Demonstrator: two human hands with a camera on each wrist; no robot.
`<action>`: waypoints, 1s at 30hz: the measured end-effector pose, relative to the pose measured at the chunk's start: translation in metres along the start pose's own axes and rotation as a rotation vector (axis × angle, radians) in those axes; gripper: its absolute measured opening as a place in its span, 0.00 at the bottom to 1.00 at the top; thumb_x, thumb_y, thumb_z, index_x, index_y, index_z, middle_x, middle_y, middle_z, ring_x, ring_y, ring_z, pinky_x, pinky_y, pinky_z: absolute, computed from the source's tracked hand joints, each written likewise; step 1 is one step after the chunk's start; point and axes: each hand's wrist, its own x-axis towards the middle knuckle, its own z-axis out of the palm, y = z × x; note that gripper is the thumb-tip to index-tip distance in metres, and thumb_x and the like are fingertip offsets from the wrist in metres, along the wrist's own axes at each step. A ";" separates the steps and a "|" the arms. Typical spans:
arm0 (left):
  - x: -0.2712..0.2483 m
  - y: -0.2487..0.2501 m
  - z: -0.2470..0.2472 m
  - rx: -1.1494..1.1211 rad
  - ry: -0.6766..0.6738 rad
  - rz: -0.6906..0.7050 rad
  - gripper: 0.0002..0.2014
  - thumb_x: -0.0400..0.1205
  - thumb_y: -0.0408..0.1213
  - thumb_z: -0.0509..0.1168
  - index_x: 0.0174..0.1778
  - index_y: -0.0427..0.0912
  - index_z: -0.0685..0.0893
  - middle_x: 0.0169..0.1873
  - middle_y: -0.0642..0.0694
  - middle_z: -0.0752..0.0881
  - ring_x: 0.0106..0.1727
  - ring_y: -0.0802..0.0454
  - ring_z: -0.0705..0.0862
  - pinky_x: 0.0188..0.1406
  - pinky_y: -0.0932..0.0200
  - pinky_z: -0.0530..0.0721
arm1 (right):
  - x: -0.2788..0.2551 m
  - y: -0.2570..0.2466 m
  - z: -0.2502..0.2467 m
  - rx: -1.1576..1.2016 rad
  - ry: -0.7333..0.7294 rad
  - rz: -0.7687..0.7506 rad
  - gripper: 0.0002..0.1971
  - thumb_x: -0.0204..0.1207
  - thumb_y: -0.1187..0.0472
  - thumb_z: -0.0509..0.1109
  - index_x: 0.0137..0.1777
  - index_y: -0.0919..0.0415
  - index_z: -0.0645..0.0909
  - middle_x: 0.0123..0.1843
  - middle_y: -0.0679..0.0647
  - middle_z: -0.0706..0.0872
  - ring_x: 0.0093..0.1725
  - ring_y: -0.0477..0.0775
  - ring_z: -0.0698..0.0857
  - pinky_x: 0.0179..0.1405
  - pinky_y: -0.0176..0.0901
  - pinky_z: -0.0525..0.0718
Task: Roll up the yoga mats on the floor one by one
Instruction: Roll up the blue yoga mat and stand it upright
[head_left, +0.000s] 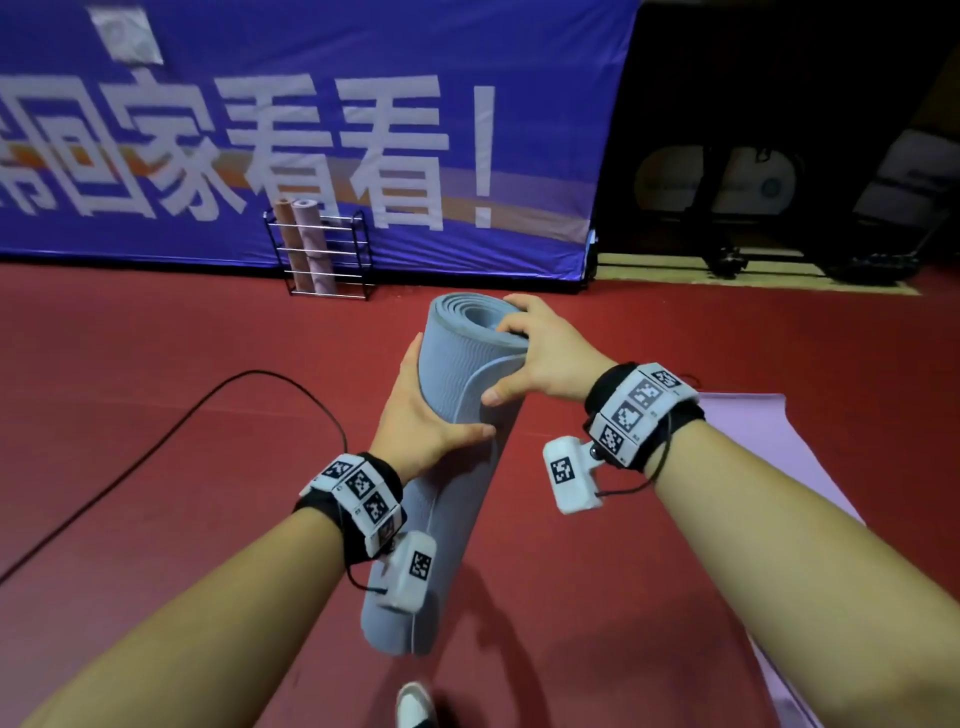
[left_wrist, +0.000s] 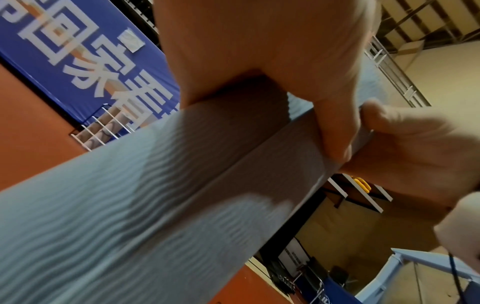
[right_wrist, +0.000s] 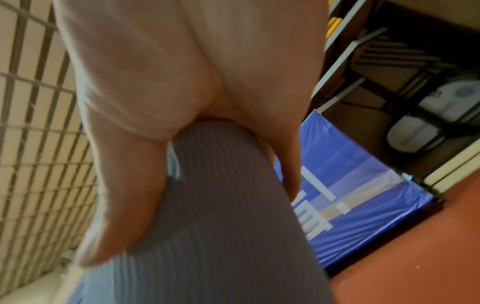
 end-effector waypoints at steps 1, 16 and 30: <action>0.024 -0.012 -0.006 -0.003 -0.015 0.003 0.62 0.53 0.37 0.88 0.82 0.51 0.63 0.72 0.57 0.78 0.71 0.65 0.78 0.67 0.67 0.78 | 0.022 0.011 0.004 0.008 0.010 0.023 0.31 0.51 0.56 0.92 0.53 0.62 0.85 0.78 0.55 0.66 0.71 0.51 0.73 0.62 0.29 0.66; 0.371 -0.140 -0.015 0.125 -0.102 -0.034 0.58 0.46 0.47 0.89 0.75 0.57 0.72 0.65 0.56 0.83 0.66 0.56 0.82 0.68 0.47 0.82 | 0.248 0.210 -0.023 0.368 0.391 0.526 0.36 0.74 0.60 0.79 0.80 0.48 0.69 0.71 0.55 0.78 0.50 0.53 0.85 0.52 0.48 0.84; 0.647 -0.312 0.109 0.427 -0.166 -0.228 0.64 0.47 0.54 0.87 0.80 0.63 0.62 0.66 0.50 0.74 0.68 0.49 0.75 0.71 0.42 0.78 | 0.485 0.501 -0.064 0.488 0.189 0.783 0.26 0.78 0.65 0.74 0.75 0.56 0.74 0.58 0.60 0.84 0.45 0.55 0.86 0.47 0.55 0.87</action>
